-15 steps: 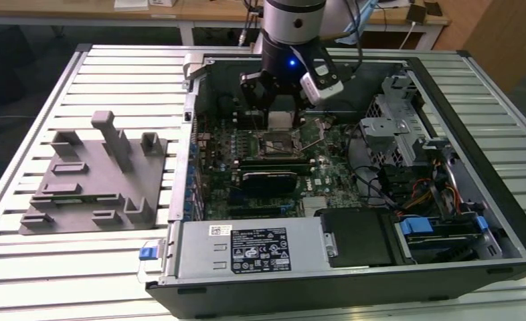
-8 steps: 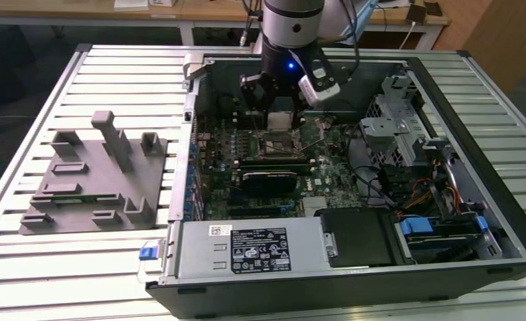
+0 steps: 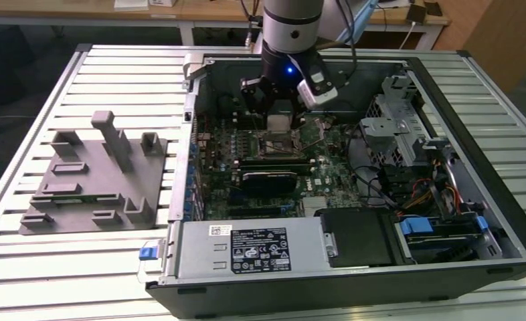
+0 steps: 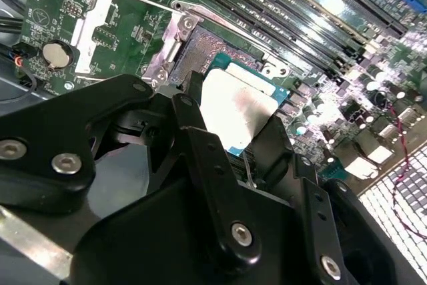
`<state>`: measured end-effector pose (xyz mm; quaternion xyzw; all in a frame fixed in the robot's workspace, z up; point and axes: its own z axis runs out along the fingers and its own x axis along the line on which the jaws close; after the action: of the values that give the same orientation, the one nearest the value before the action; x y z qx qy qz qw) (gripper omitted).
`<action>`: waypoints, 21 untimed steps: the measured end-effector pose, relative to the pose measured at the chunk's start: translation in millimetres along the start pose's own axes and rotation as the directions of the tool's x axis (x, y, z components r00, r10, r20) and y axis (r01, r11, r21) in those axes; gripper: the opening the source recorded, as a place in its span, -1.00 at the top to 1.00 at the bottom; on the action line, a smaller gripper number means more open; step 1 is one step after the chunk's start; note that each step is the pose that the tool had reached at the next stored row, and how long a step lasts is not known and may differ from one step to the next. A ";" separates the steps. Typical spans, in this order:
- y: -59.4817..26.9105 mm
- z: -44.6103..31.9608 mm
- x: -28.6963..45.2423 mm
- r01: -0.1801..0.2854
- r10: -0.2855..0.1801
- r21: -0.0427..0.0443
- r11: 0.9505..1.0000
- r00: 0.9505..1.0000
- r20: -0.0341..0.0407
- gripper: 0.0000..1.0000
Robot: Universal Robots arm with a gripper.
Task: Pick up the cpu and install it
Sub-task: 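Pick up the cpu and move it towards the insertion slot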
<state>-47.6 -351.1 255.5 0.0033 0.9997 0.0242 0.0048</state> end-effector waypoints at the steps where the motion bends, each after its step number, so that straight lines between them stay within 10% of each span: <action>1: 0.7 1.3 0.0 0.000 0.000 0.000 1.000 1.000 0.000 -0.08; 21: 9.6 11.4 -0.7 0.000 0.000 0.013 1.000 1.000 -0.004 -0.08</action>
<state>-46.7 -341.0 244.6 0.0033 0.9998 0.0179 0.0029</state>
